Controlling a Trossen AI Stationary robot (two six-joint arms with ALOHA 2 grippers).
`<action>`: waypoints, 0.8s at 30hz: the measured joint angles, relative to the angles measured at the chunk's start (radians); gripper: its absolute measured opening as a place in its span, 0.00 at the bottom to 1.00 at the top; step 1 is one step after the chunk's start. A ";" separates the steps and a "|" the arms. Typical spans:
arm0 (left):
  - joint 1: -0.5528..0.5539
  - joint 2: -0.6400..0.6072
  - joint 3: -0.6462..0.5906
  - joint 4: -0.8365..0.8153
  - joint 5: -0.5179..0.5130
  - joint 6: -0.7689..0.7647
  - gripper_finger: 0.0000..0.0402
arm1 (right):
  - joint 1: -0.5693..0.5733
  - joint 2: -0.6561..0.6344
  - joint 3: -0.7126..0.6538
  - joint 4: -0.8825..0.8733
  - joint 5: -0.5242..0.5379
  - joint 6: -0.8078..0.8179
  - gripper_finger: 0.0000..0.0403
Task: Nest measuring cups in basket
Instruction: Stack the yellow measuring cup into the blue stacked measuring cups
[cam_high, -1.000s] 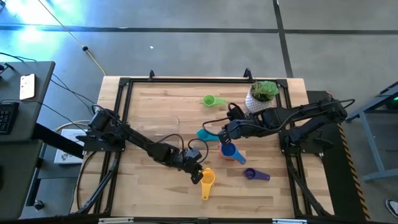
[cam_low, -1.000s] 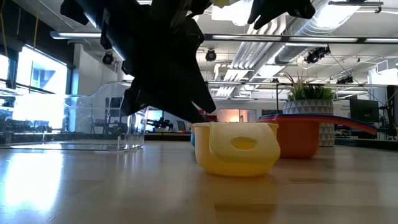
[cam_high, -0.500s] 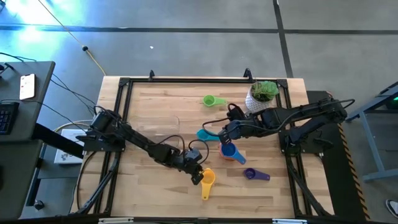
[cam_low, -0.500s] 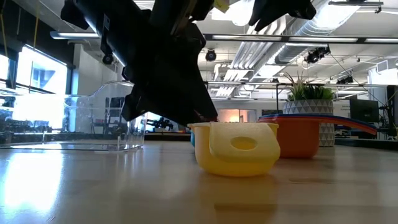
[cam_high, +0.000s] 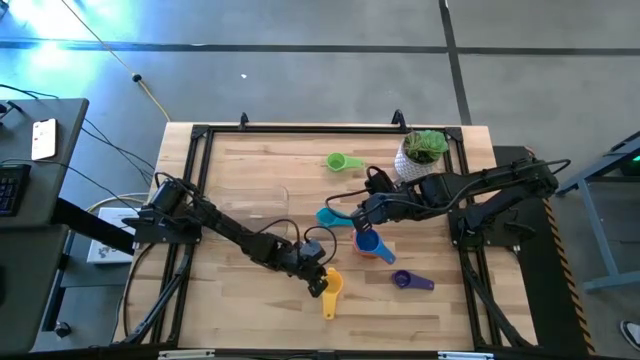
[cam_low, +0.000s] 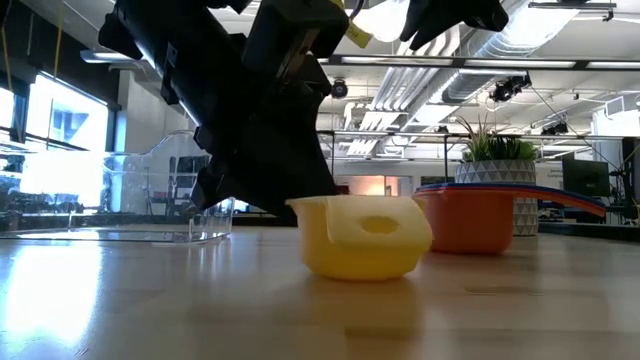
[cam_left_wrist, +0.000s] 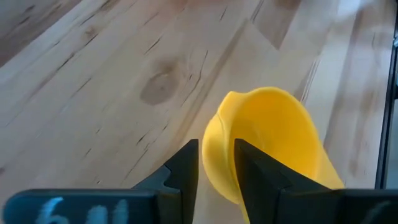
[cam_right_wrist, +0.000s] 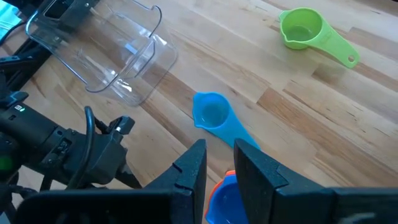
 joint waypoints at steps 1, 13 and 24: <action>0.001 0.000 0.000 0.000 0.000 0.000 0.20 | 0.000 0.000 0.000 0.000 0.000 0.000 0.18; 0.006 0.000 0.000 0.000 0.002 -0.006 0.03 | 0.000 0.000 0.000 0.000 -0.051 0.042 0.18; 0.064 -0.073 0.000 -0.018 -0.003 -0.009 0.01 | 0.000 0.000 0.000 -0.011 -0.190 0.081 0.18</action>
